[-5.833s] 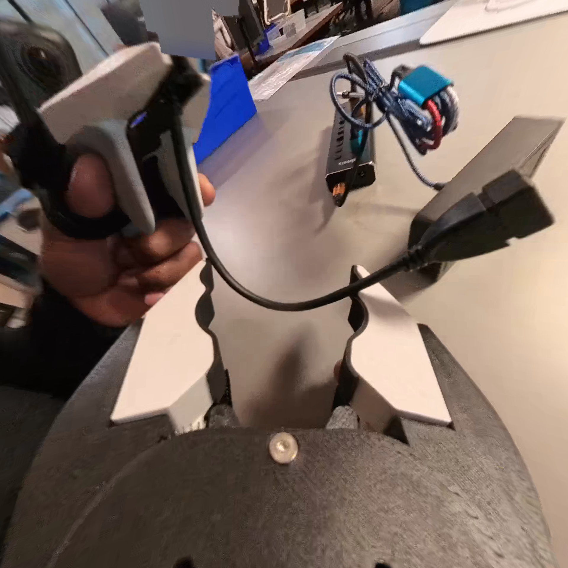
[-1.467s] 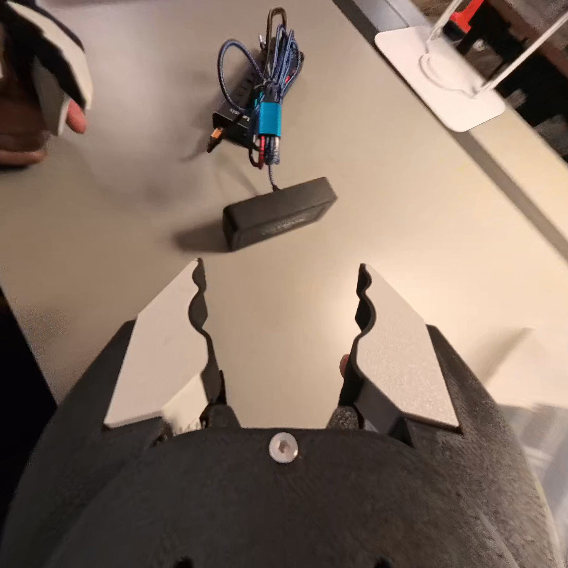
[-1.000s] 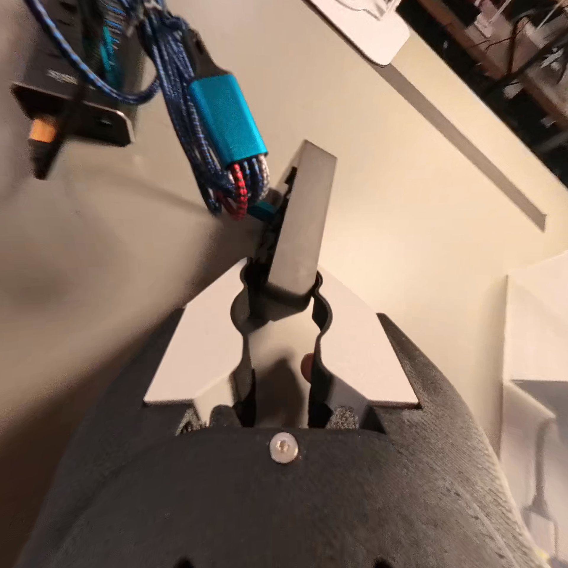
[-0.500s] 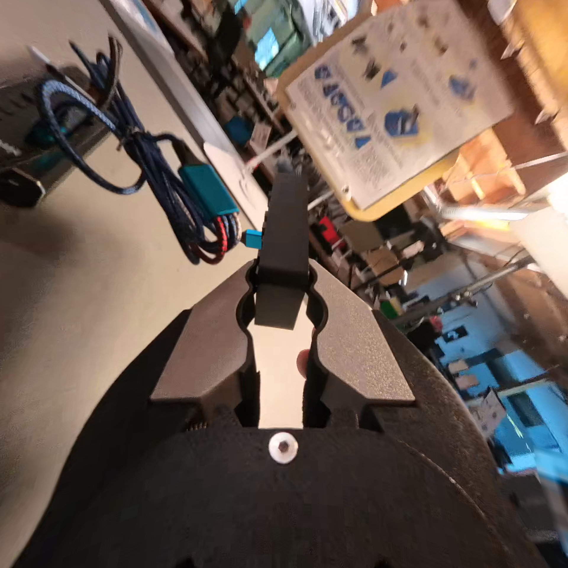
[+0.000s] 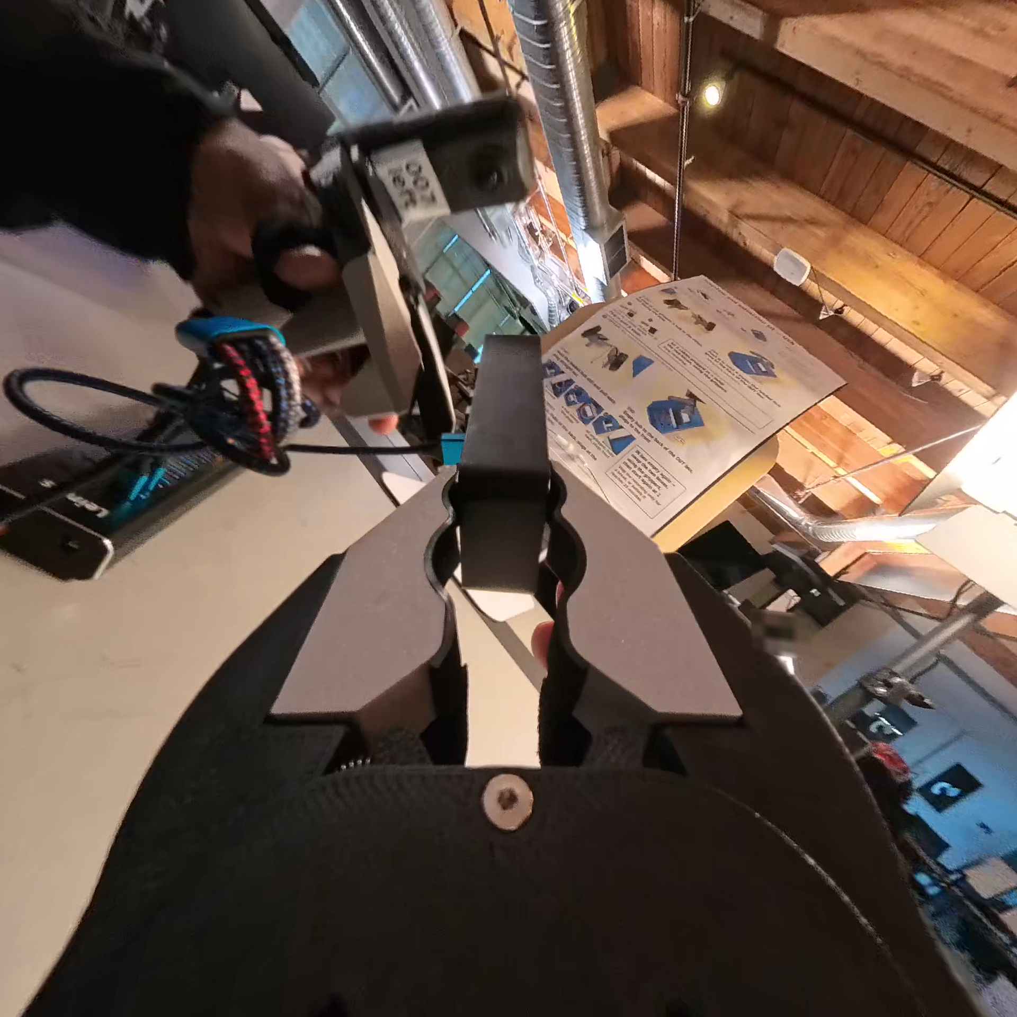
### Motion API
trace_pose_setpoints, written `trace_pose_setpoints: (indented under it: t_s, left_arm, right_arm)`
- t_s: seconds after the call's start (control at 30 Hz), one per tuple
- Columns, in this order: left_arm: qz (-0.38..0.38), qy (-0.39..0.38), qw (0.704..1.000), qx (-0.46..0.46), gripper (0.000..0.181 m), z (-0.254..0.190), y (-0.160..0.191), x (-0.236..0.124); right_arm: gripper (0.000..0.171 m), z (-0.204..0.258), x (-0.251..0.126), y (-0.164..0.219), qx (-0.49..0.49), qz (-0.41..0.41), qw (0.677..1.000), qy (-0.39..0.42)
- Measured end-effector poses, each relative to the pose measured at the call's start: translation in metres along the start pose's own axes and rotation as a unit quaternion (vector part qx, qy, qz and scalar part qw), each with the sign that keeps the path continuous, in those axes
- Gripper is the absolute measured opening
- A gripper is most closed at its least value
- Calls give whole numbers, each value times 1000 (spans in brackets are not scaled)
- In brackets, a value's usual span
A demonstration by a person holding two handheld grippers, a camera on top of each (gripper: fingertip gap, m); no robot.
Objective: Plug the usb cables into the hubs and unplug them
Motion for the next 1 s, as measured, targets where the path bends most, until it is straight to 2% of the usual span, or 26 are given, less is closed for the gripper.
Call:
trace_pose_setpoints:
  t_s: [0.07, 0.17, 0.33, 0.47, 0.63, 0.8, 0.9, 1.0]
  left_arm:
    - [-17, 20, 1000, -1, 48, 2, 3, 11]
    - [-41, 40, 998, -17, 32, -1, 6, 18]
    - [-46, -56, 997, -1, 24, -2, 9, 22]
    - [41, -148, 988, 18, 29, -4, 16, 36]
    - [98, -206, 973, 36, 28, -13, 14, 46]
    - [122, -240, 961, 66, 12, -22, 7, 55]
    - [110, -304, 943, 82, 11, -18, 4, 54]
    - [99, -397, 905, 119, 9, -11, 3, 44]
  right_arm:
    - [27, 1, 0, 0, 22, -8, 1000, -8]
    - [27, 2, 0, 3, 45, -12, 999, -11]
    - [27, 10, 1, 6, 53, -17, 998, -26]
    - [27, 17, 0, 2, 25, -15, 999, -30]
    - [27, 17, -3, -5, 17, -15, 1000, -17]
    - [27, 17, -7, -7, 4, -20, 1000, -9]
    - [28, 16, -7, 0, 5, 2, 1000, 5]
    - [35, 22, -3, 10, 8, 51, 999, 3]
Point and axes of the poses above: each gripper's, where its closed fingertips meet, x out along the fingers, y out of its underside, z = x × y across the jaws, the point moved 7 cm from there along -x, back along the fingers, and after that the axes turned 9 degrees about z, right-handed, at the moved point
